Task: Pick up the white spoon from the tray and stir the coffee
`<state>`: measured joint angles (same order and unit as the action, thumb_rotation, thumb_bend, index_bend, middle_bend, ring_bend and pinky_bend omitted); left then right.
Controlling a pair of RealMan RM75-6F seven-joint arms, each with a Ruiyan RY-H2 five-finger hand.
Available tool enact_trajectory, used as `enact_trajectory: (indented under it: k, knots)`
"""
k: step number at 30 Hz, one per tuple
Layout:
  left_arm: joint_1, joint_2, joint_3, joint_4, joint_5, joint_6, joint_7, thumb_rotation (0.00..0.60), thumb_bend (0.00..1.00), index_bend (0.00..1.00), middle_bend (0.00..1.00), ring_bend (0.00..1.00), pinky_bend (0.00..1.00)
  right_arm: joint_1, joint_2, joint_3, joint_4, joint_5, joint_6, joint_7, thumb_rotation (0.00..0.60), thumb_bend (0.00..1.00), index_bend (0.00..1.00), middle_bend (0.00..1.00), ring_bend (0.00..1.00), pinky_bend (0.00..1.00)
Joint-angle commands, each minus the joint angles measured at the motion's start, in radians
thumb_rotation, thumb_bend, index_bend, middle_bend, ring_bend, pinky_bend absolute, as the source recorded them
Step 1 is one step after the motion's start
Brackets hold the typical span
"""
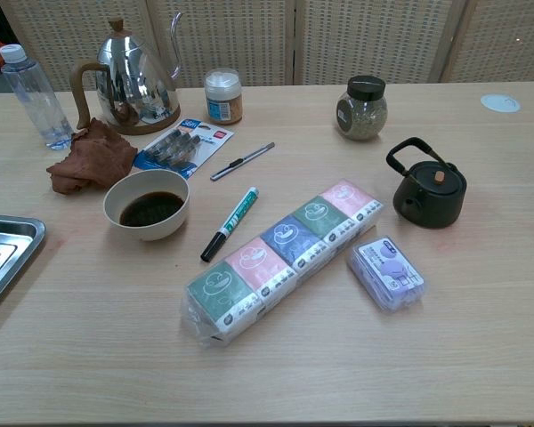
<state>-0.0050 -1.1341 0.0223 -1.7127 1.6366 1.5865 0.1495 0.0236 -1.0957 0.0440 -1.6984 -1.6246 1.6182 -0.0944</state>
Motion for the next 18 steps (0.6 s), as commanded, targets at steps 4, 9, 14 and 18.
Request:
enact_trajectory:
  k: [4, 9, 14, 18]
  knots:
    - [-0.008, 0.008, 0.011, -0.003, 0.009, -0.02, -0.022, 0.6, 0.0, 0.0, 0.0, 0.0, 0.0, -0.002, 0.002, 0.001, -0.002, 0.001, 0.0, 0.01, 0.6, 0.0, 0.0, 0.0, 0.0, 0.0]
    - [-0.045, 0.0, 0.011, 0.024, 0.006, -0.084, -0.054, 0.6, 0.0, 0.05, 0.0, 0.0, 0.0, -0.001, 0.006, 0.002, -0.007, 0.004, -0.003, 0.023, 0.6, 0.0, 0.0, 0.0, 0.0, 0.0]
    - [-0.109, -0.062, -0.008, 0.12, -0.04, -0.2, -0.088, 0.6, 0.03, 0.22, 0.0, 0.0, 0.0, -0.001, 0.007, 0.002, -0.008, 0.005, -0.008, 0.027, 0.6, 0.0, 0.0, 0.0, 0.0, 0.0]
    - [-0.148, -0.103, -0.004, 0.188, -0.058, -0.279, -0.11, 0.6, 0.11, 0.31, 0.0, 0.0, 0.0, -0.002, 0.01, 0.004, -0.01, 0.009, -0.008, 0.034, 0.6, 0.0, 0.0, 0.0, 0.0, 0.0]
